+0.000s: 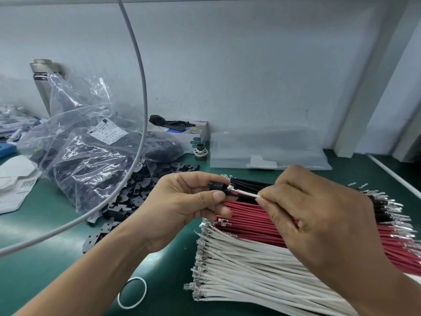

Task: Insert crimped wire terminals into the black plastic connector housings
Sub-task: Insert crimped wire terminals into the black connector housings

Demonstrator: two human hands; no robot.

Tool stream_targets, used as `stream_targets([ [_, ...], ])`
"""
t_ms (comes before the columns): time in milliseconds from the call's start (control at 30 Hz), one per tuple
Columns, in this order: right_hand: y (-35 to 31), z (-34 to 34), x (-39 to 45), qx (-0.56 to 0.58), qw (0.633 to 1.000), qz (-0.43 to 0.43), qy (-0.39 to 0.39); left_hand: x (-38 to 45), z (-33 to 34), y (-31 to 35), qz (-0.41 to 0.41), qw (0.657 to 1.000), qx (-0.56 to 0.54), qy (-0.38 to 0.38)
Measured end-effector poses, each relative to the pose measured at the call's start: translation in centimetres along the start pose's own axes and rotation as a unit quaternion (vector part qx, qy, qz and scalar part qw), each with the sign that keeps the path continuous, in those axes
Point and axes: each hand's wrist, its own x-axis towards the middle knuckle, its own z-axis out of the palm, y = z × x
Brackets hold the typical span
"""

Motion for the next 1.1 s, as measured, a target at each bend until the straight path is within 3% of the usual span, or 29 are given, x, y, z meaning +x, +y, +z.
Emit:
stream_targets([
  [133,-0.4,0.4,-0.1,0.017,1.000,0.018,-0.010,-0.1,0.1,0.1,0.002,1.000,0.018,-0.003],
  [233,-0.5,0.6,-0.1,0.091,0.993,0.076,-0.023,-0.1,0.2,0.2,0.012,0.998,0.054,0.000],
  [433,-0.1,1.4,-0.4,0.258,0.942,0.203,-0.074,-0.3,0.6,0.0,0.037,0.991,0.131,-0.006],
  [600,-0.5,1.3,-0.4,0.234,0.951,0.184,-0.085,-0.4,0.8,0.0,0.024,0.990,0.136,-0.008],
  [867,0.1,0.9,-0.3,0.244,0.944,0.202,-0.086,-0.3,0.5,-0.1,-0.020,0.998,0.058,-0.015],
  [1100,-0.2,1.5,-0.4,0.231,0.949,0.198,-0.077,-0.2,0.3,-0.2,-0.016,0.997,0.073,-0.021],
])
